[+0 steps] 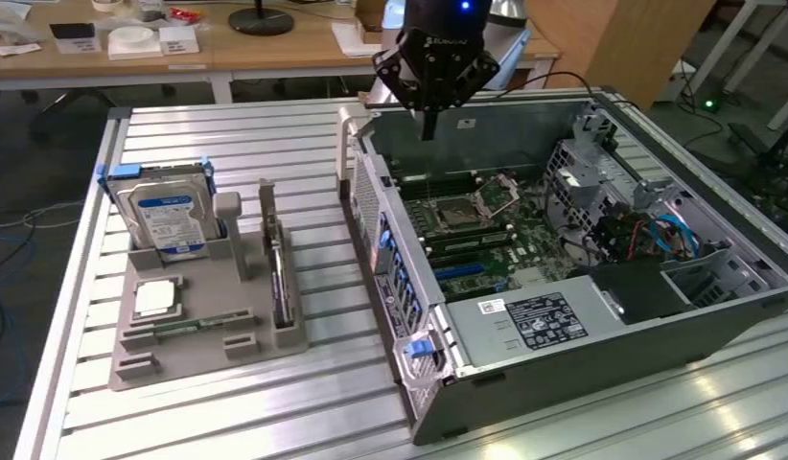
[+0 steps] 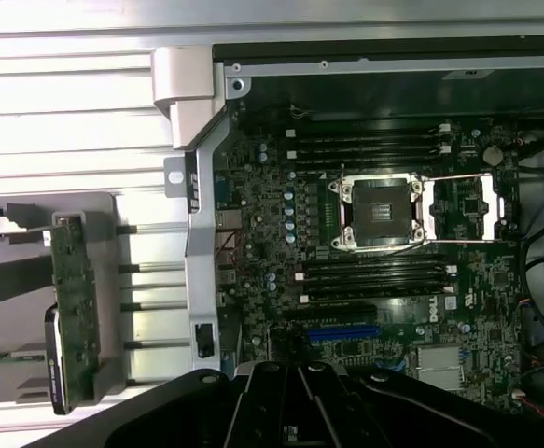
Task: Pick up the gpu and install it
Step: 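Reach for the gpu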
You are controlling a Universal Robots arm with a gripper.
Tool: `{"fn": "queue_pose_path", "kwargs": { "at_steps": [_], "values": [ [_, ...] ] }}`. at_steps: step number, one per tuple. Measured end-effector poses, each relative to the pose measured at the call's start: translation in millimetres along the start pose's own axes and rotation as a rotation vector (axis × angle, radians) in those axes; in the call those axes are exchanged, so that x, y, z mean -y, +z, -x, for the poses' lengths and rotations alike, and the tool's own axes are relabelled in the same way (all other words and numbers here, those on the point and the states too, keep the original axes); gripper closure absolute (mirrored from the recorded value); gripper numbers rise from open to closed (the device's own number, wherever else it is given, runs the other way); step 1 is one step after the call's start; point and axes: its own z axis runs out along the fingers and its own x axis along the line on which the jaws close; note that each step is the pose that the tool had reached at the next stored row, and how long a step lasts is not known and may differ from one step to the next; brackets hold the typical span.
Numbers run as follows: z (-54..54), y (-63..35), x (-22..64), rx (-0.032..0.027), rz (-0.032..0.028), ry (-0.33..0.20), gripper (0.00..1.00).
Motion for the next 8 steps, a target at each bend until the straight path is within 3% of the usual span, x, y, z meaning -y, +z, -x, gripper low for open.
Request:
{"fn": "queue_pose_path", "kwargs": {
  "at_steps": [8],
  "values": [
    [-20.9, -0.5, 1.4, 0.0, 0.0001, -0.002, 0.89]
  ]
}}
